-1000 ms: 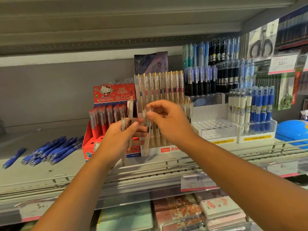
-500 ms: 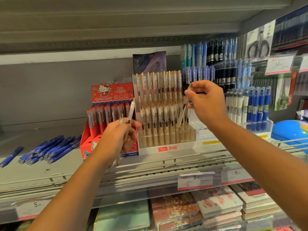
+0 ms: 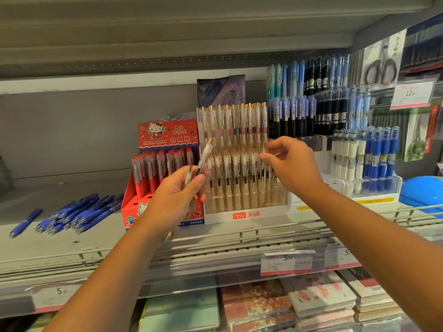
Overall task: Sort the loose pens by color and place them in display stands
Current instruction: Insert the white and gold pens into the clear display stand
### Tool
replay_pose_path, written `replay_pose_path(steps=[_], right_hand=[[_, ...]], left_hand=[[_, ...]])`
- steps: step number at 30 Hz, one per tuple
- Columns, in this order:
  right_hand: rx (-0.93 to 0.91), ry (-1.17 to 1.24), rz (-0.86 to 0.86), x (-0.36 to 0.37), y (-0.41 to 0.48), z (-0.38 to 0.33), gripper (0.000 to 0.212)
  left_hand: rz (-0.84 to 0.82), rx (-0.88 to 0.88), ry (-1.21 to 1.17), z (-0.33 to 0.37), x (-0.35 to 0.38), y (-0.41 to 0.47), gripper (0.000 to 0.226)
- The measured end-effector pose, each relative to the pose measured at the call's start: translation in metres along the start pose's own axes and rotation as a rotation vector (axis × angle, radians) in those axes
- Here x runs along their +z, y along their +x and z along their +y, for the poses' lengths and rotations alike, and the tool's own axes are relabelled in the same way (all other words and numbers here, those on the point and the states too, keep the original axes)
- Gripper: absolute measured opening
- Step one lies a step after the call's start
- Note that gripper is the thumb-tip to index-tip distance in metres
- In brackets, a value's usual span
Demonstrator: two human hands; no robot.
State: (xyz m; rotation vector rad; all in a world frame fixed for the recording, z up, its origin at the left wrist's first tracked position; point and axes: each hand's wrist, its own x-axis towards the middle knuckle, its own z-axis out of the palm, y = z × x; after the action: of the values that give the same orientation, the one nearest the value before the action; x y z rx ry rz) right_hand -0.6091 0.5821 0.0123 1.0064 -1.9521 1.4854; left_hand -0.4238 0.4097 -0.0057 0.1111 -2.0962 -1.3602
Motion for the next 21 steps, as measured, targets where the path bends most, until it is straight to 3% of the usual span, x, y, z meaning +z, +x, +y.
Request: replay_pose_path(steps=[8, 12, 14, 16, 21], right_hand=[[-0.073, -0.114, -0.056, 0.002, -0.008, 0.001, 0.024], [-0.091, -0.176, 0.051, -0.001, -0.014, -0.008, 0.026], [-0.073, -0.028, 0.061, -0.001, -0.017, -0.019, 0.018], [0.018, 0.179, -0.048, 0.001, -0.019, -0.035, 0.012], [0.223, 0.52, -0.247, 0.013, -0.02, -0.063, 0.025]], left_hand=[[-0.053, -0.074, -0.138, -0.003, -0.002, 0.003, 0.018], [-0.074, -0.089, -0.194, 0.0, 0.001, 0.005, 0.032], [-0.075, -0.086, -0.179, 0.001, 0.003, 0.007, 0.032], [-0.071, -0.092, -0.153, 0.004, 0.007, 0.009, 0.025], [-0.109, -0.056, -0.125, 0.018, 0.024, 0.01, 0.026]])
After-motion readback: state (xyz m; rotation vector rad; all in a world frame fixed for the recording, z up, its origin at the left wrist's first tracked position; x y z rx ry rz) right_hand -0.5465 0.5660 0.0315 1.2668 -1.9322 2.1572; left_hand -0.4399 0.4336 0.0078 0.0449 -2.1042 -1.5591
